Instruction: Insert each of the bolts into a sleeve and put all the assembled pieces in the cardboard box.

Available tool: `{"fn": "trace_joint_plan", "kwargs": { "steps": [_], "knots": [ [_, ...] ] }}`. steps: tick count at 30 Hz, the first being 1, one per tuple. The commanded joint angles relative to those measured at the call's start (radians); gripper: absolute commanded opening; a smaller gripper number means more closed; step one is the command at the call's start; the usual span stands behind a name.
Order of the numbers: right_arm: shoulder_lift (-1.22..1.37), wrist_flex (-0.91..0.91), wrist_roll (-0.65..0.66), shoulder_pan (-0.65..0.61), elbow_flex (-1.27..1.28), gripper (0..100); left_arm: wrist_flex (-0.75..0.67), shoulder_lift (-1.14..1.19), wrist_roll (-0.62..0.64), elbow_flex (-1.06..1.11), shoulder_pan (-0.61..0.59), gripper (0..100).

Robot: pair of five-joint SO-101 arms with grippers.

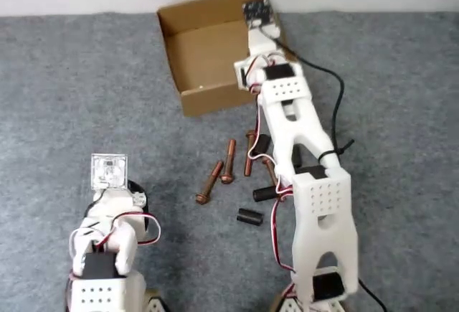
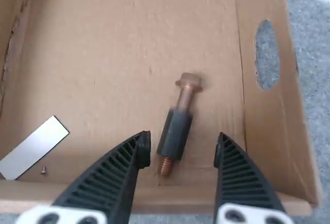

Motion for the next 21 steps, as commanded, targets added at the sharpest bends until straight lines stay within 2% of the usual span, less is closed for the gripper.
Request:
{"fn": "trace_joint_plan", "kwargs": {
  "steps": [1,7,14,21],
  "knots": [
    [-0.088,0.045,0.008,0.002,-0.094,15.1,-0.029,0.0,-0.003,-0.002,-0.006,0],
    [-0.166,0.265,0.005,-0.01,-0.176,0.2,-0.029,0.0,-0.003,-0.002,-0.006,1],
    [-0.236,0.516,-0.071,-0.007,-0.215,0.8,-0.029,0.0,-0.003,-0.002,-0.006,1],
    [-0.263,0.762,-0.081,-0.007,-0.218,0.8,-0.029,0.0,-0.003,-0.002,-0.006,1]
  ]
}}
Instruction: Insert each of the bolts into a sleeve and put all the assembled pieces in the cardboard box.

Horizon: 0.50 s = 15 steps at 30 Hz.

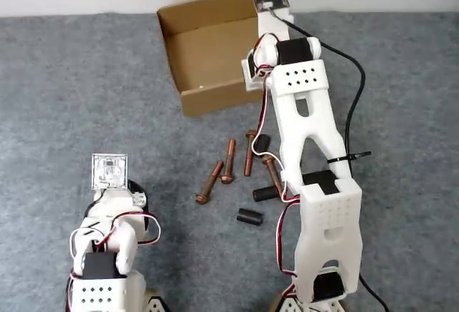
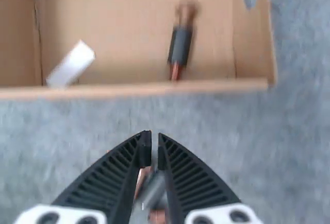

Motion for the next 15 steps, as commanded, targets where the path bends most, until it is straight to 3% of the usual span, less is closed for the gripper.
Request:
{"fn": "trace_joint_plan", "kwargs": {
  "steps": [1,6,15],
  "knots": [
    [-0.074,0.128,-0.011,-0.004,-0.046,0.8,-0.029,0.0,-0.003,-0.002,-0.006,1],
    [-0.074,0.308,-0.005,-0.002,-0.046,1.1,-0.029,0.0,-0.003,-0.002,-0.006,1],
    [-0.101,0.32,0.048,0.065,0.029,0.9,-0.029,0.0,-0.003,-0.002,-0.006,1]
  ]
}}
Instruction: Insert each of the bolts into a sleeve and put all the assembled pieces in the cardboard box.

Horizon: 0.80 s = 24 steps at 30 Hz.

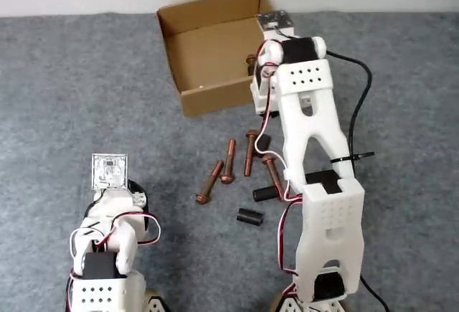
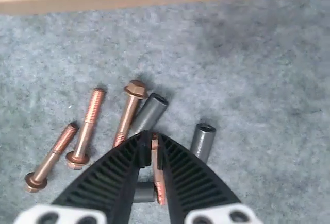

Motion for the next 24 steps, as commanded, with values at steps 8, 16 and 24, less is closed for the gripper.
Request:
{"fn": "trace_joint_plan", "kwargs": {
  "steps": [8,16,24],
  "knots": [
    [-0.229,0.038,0.04,0.053,0.315,5.5,-0.034,0.0,-0.003,-0.002,-0.006,1],
    [-0.073,0.005,0.04,0.064,0.319,15.7,-0.034,0.0,-0.003,-0.002,-0.006,1],
    [0.07,-0.102,0.043,0.125,0.319,15.2,-0.034,0.0,-0.003,-0.002,-0.006,1]
  ]
}}
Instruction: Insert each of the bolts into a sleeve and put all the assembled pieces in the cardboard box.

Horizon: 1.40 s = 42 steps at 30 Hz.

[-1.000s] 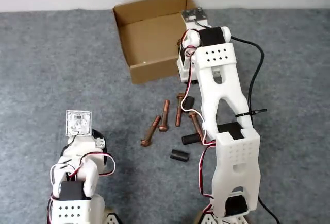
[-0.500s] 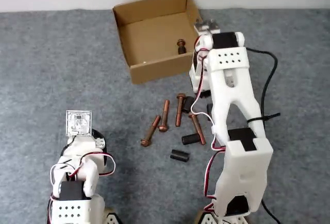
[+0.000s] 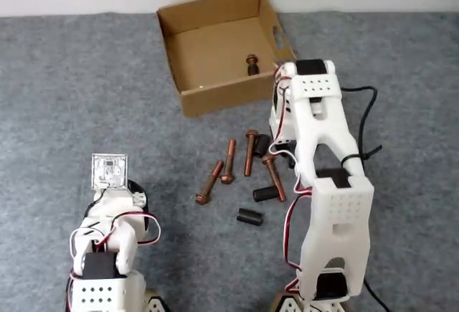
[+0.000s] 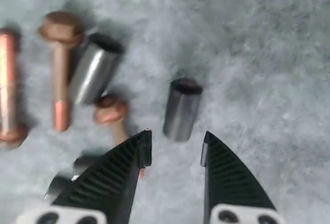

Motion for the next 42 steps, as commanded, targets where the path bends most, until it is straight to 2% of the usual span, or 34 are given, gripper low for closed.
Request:
{"fn": "trace_joint_plan", "kwargs": {
  "steps": [1,8,12,14,17,26,33,36,39,42],
  "knots": [
    [0.024,-0.042,0.008,0.028,-0.005,15.2,-0.034,0.0,-0.003,-0.002,-0.006,1],
    [0.117,-0.11,0.04,0.022,-0.005,13.9,-0.034,0.0,-0.003,-0.002,-0.006,1],
    [0.145,-0.128,0.037,0.021,-0.005,0.0,-0.034,0.0,-0.003,-0.002,-0.006,1],
    [0.14,-0.114,0.035,0.019,-0.005,2.6,-0.034,0.0,-0.003,-0.002,-0.006,1],
    [0.094,-0.082,0.034,0.019,-0.006,1.1,-0.034,0.0,-0.003,-0.002,-0.006,1],
    [-0.179,0.101,-0.058,0.016,-0.006,0.9,-0.032,-0.002,-0.003,-0.002,-0.005,1],
    [-0.452,0.11,-0.109,-0.007,0.04,0.9,-0.035,-0.006,-0.003,-0.002,-0.005,1],
    [-0.579,0.11,-0.124,-0.018,0.127,0.9,-0.037,-0.006,-0.002,-0.007,-0.005,1],
    [-0.699,0.108,-0.198,-0.012,0.249,0.9,-0.026,0.0,-0.002,-0.036,-0.005,1],
    [-0.819,0.105,-0.244,-0.001,0.39,0.9,0.035,0.002,-0.002,-0.105,0.017,1]
  ]
}}
